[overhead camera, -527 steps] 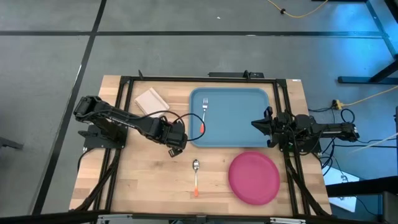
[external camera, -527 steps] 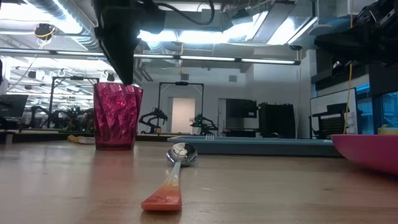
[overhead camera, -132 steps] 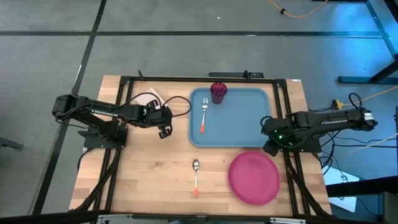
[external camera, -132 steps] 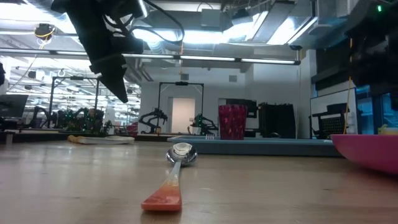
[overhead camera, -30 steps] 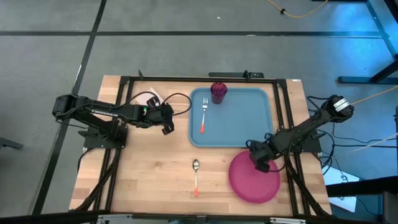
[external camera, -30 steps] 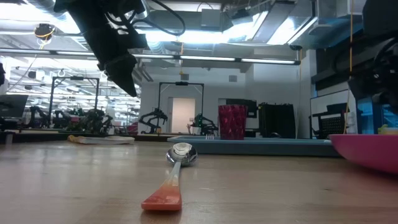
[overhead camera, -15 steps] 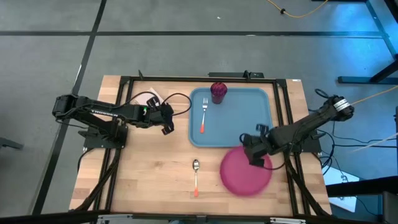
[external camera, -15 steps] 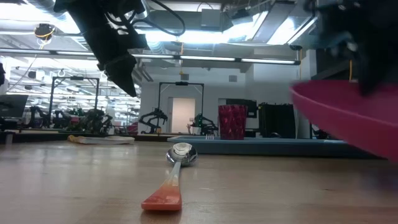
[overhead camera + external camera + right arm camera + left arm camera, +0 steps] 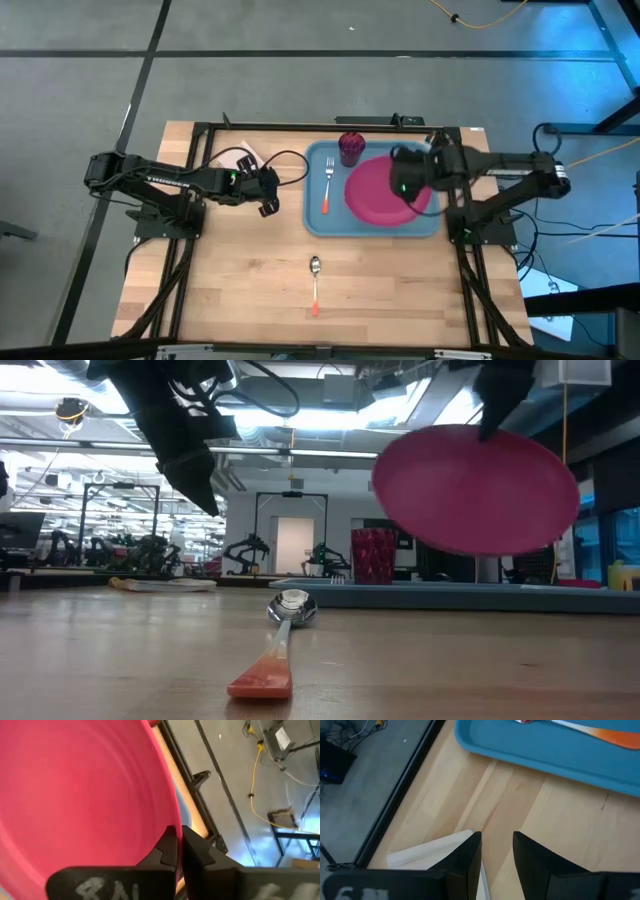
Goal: Pick and place plate/cup/fork/spoon on tray
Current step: Put the pink plate on the blue tray to the bottom right of the red cup
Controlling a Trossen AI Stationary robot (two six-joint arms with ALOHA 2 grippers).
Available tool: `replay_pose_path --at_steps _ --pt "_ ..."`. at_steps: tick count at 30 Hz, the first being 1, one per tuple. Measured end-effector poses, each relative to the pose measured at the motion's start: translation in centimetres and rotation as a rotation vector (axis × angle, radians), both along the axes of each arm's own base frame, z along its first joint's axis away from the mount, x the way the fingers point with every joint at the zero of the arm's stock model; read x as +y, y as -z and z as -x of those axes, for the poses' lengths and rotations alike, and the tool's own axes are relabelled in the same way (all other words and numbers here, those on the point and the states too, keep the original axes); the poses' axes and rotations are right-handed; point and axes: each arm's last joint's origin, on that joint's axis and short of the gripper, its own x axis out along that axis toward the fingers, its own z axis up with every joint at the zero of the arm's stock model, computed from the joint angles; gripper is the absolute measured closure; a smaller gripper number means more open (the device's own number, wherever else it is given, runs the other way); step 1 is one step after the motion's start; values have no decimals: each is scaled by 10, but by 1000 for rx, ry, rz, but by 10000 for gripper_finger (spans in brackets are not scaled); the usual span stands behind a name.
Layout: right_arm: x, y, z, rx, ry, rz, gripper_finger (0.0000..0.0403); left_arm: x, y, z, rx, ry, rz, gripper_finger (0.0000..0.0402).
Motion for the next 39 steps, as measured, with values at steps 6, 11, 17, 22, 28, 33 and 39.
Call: replay_pose_path --at_steps 6,11,17,22,28,33,39 --pt "-39 21 5 88 98 -128 396 0 0 0 -1 0 0 298" --pt "-62 48 6 133 89 -160 396 0 0 0 -3 0 0 298" --pt "-87 76 6 96 46 -227 394 0 0 -1 -7 0 0 298" --pt "-100 91 16 138 78 -235 353 0 0 -1 -10 0 -1 298" --pt "-107 100 25 150 142 -245 319 0 -1 -1 -18 1 -1 298" --pt "-109 102 26 154 159 -236 302 0 -1 -2 -22 1 -1 298" --pt "-108 86 19 100 149 -211 301 0 -1 -2 -23 1 -1 298"
